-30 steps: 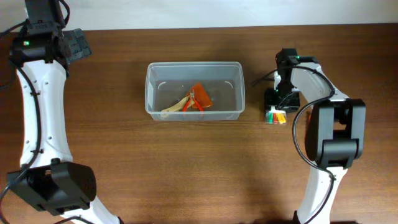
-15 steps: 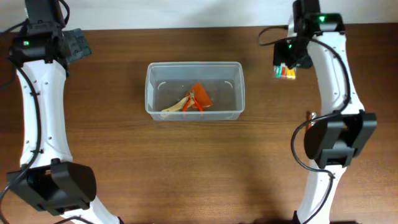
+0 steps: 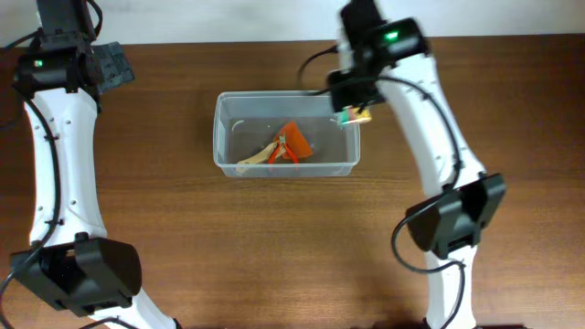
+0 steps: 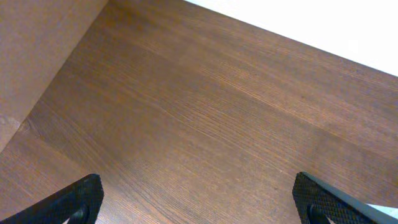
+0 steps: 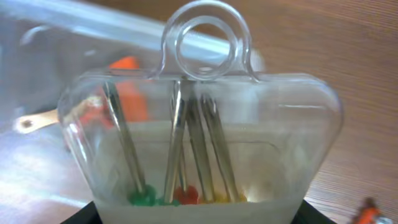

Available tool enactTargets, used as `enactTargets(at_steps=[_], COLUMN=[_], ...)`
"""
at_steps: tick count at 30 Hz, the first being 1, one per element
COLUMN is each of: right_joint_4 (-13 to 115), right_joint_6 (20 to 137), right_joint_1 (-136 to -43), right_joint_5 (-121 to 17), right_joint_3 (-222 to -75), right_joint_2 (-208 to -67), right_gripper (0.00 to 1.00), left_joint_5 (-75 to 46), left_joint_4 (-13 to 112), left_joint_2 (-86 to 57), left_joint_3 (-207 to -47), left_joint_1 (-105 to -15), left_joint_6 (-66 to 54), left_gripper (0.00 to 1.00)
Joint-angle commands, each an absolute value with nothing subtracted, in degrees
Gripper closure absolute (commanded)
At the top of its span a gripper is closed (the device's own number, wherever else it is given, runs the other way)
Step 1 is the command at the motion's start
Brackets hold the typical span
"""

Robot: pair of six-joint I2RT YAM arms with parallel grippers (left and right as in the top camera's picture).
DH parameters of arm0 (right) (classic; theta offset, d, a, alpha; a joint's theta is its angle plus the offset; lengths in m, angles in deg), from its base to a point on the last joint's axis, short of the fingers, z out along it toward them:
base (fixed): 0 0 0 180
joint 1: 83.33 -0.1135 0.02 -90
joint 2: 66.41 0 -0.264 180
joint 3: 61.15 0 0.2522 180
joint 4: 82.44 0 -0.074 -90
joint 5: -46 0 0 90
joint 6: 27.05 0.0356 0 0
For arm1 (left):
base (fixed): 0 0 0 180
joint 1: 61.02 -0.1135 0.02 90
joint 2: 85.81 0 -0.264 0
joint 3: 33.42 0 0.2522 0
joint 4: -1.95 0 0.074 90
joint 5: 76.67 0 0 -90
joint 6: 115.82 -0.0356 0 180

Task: Pack container
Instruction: 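Lift the plug pack and carry it left into the container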

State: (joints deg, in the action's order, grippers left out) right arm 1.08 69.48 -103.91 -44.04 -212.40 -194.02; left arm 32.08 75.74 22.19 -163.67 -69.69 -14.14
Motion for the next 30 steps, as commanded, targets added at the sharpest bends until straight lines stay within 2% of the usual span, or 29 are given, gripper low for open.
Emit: enactTargets(at_steps=[1, 10, 20, 27, 28, 30], right_joint_4=[0.9, 2.2, 11.3, 16.2, 16.5, 16.9], right_joint_6=[74.0, 79.6, 79.6, 79.5, 79.5, 79.6], right_joint_1=[-108.0, -109.9, -109.9, -109.8, -109.8, -109.8], right_joint_5=[-43.3, -43.2, -43.1, -41.0, -40.1, -38.9], right_joint_3=[-213.7, -208.2, -192.7, -188.7, -188.7, -188.7], right_joint_2=[-193.5, -193.5, -193.5, -193.5, -193.5, -193.5], right_gripper=[0.5, 0.5, 0.49, 0.49, 0.48, 0.4], left_joint_5=[32.6, 32.6, 32.6, 32.6, 32.6, 32.6], left_joint_4=[75.6, 75.6, 75.6, 75.6, 75.6, 75.6], left_joint_2=[21.7, 21.7, 21.7, 21.7, 21.7, 21.7], left_joint_3=[-164.1, -164.1, -164.1, -164.1, -164.1, -164.1], left_joint_1=[-69.8, -69.8, -69.8, -69.8, -69.8, -69.8], left_joint_6=[-13.4, -13.4, -13.4, -13.4, -13.4, -13.4], left_gripper=[0.01, 0.01, 0.01, 0.01, 0.01, 0.01])
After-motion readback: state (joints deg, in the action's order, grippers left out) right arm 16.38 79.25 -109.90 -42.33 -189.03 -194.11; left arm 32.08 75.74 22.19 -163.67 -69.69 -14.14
